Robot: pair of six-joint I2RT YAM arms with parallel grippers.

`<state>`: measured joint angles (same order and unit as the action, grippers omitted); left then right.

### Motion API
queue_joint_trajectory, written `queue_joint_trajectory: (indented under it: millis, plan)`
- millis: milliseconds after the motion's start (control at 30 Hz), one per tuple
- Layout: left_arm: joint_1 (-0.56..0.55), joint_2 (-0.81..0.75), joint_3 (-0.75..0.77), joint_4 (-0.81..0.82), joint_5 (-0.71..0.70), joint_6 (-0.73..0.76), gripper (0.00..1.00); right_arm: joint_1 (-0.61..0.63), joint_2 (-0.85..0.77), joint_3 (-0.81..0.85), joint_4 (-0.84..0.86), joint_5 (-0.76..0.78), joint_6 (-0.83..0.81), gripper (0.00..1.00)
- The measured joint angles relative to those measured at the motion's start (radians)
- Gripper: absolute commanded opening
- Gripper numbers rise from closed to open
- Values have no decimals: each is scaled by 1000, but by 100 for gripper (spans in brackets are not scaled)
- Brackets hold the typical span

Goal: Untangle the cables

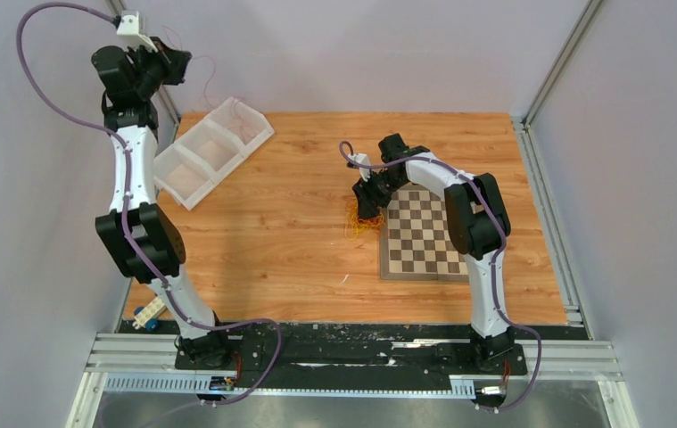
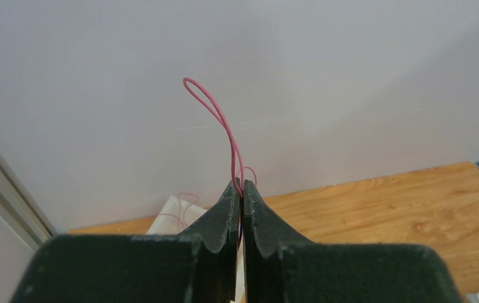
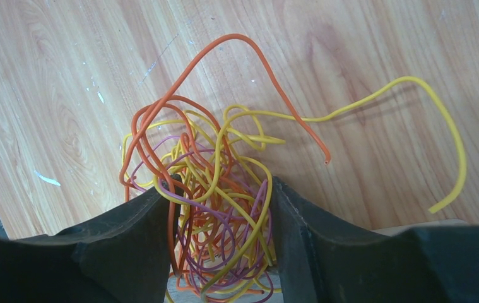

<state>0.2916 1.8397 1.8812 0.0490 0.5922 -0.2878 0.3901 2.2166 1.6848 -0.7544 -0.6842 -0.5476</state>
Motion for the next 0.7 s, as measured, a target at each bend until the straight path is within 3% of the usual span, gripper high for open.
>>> queue_joint_trajectory:
  millis: [133,333,433,700]
  plan:
    - [-10,95,61,27,7,70,10,0,0,3,-4,1,0,56]
    - [-34,278,232,3,10,232,0,-4,0,4,-9,2,4,56]
    - [-52,360,318,-8,-6,288,0,-7,0,5,-13,3,4,56]
    - [-120,446,340,11,-24,322,0,-27,0,5,-18,3,15,56]
